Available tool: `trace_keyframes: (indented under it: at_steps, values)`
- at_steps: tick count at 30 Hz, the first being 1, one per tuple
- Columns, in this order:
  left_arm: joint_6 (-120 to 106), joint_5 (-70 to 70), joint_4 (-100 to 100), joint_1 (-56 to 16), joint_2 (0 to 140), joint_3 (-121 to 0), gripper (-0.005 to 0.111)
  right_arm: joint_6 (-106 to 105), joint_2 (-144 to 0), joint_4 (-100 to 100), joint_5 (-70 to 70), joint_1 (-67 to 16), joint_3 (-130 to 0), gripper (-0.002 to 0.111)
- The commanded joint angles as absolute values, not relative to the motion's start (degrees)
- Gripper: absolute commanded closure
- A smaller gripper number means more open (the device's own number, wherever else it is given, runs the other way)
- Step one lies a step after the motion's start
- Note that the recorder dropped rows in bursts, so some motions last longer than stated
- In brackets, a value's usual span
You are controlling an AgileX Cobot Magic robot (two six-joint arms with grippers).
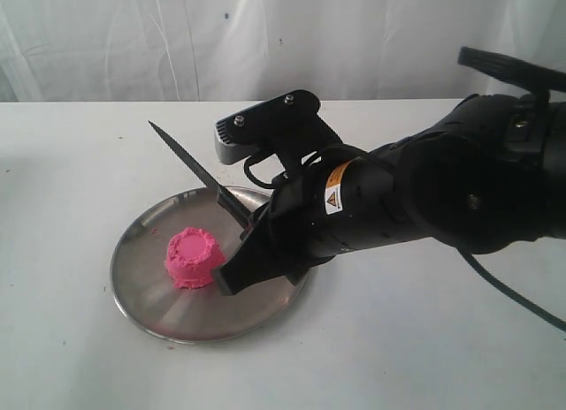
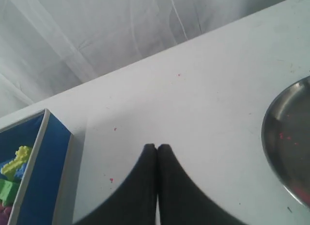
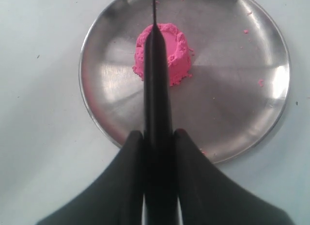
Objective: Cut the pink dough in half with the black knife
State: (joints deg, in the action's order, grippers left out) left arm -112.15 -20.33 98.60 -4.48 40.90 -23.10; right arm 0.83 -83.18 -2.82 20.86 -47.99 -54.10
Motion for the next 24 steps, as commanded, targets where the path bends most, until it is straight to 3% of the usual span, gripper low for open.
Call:
trace_keyframes:
  at_steps: [1, 5, 8, 13, 17, 21, 24]
  values:
    - [-121.19, -19.47, 99.95, -4.75, 41.44, -22.79, 0.107, 1.01, -82.67, -2.97, 19.68, -47.97, -53.81, 0.108]
    - [-116.89, -10.89, 99.95, -4.75, 39.71, -24.4, 0.107, 1.01, -82.67, -2.97, 19.14, -47.97, -53.81, 0.108]
    - [-104.52, 8.77, 99.95, -4.75, 37.45, -29.83, 0.107, 1.01, -82.67, -2.97, 18.83, -47.97, -53.81, 0.108]
    - [-103.38, 43.02, 99.82, -4.75, 36.98, -33.7, 0.107, 1.01, -82.67, -2.85, 18.85, -47.97, -53.81, 0.108]
    - [-95.54, 61.36, 85.09, -4.75, 37.11, -33.71, 0.107, 1.01, -82.67, -2.85, 18.85, -47.97, -53.81, 0.108]
    - [-76.72, 66.7, 63.4, -4.75, 37.11, -33.71, 0.107, 1.01, -82.67, -2.85, 18.69, -47.97, -53.81, 0.108]
    - [-56.38, 60.53, 45.65, -4.75, 37.11, -33.71, 0.107, 1.01, -82.67, -2.85, 18.42, -47.97, -53.81, 0.108]
